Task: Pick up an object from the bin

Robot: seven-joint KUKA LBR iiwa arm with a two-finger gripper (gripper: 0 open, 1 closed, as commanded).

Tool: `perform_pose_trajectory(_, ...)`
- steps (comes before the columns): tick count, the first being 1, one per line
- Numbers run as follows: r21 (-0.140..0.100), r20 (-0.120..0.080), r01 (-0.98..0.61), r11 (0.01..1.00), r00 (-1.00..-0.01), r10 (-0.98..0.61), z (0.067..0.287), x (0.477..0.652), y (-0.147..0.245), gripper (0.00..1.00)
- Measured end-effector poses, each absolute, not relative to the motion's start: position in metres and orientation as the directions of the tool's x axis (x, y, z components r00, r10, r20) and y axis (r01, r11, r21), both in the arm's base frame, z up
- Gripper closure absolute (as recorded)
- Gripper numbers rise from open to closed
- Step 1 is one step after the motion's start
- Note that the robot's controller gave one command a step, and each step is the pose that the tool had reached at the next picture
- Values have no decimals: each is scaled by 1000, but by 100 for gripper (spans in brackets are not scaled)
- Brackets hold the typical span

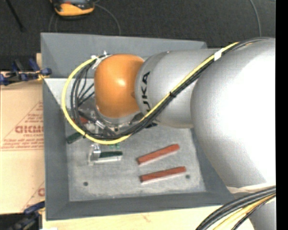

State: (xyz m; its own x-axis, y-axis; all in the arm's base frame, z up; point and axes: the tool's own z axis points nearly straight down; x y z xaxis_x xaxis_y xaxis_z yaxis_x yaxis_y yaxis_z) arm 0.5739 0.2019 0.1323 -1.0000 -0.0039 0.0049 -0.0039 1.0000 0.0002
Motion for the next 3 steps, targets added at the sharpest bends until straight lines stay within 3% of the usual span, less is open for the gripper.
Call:
perform_pose_trajectory(1, 2, -3, 0, 1000, -1000, 0, 137, 576, 201, 0)
perform_pose_trajectory(2, 4, -9, -63, 998, -998, -63, 123, 579, 186, 0)
perform_pose_trajectory(3, 1, 12, -169, 986, -986, -169, 80, 546, 127, 100)
